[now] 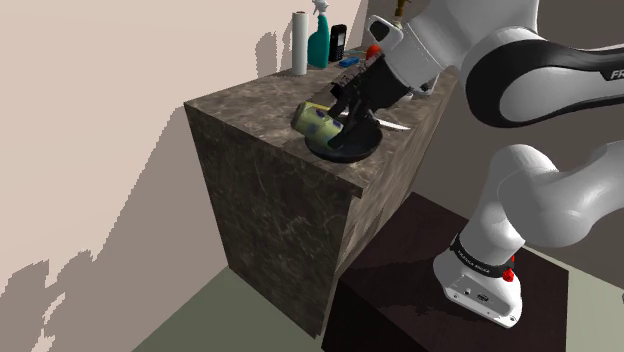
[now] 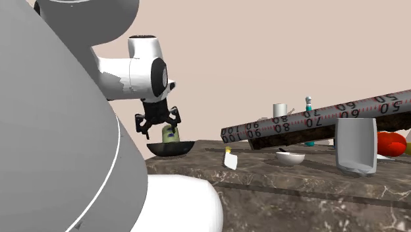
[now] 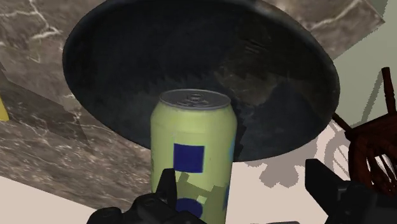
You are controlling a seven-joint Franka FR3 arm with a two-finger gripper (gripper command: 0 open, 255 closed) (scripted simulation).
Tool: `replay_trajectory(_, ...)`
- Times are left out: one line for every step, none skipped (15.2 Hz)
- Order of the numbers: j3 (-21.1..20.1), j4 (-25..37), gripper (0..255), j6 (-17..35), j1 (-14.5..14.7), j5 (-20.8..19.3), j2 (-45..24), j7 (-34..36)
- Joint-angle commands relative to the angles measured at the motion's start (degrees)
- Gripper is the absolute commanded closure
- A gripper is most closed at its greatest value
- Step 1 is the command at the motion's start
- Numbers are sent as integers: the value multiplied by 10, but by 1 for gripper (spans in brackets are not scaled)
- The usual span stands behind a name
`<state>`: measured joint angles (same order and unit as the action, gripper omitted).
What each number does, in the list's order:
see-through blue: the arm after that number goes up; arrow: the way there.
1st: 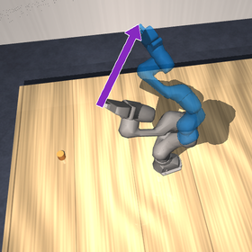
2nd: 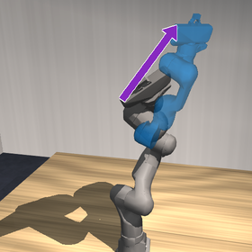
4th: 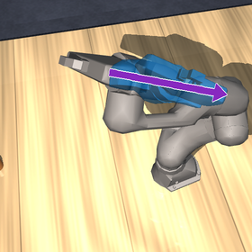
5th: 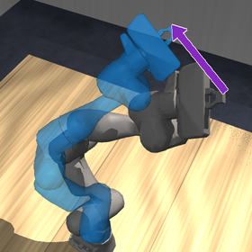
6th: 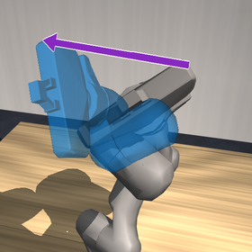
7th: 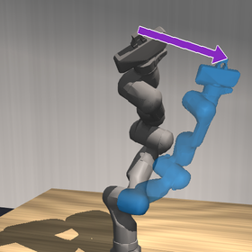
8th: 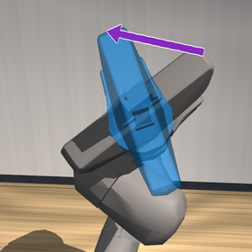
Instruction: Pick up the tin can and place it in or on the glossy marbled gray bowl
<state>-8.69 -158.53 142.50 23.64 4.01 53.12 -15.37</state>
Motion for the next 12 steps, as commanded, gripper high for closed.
replay_trajectory(-2,-5,0,11,0,0,-10,1)
replay_trajectory(-2,-5,0,11,0,0,-10,1)
replay_trajectory(-1,-5,0,11,0,0,-10,1)
replay_trajectory(-1,-5,0,11,0,0,-10,1)
replay_trajectory(-1,-5,0,11,0,0,-10,1)
replay_trajectory(-1,-5,0,11,0,0,-10,1)
replay_trajectory(-1,-5,0,11,0,0,-10,1)
replay_trajectory(-1,-5,0,11,0,0,-10,1)
replay_trajectory(-3,-4,255,11,1,0,-10,3)
replay_trajectory(-2,-7,255,13,0,0,-10,2)
replay_trajectory(-3,-8,255,14,1,0,-9,2)
replay_trajectory(0,-17,255,22,1,0,-9,0)
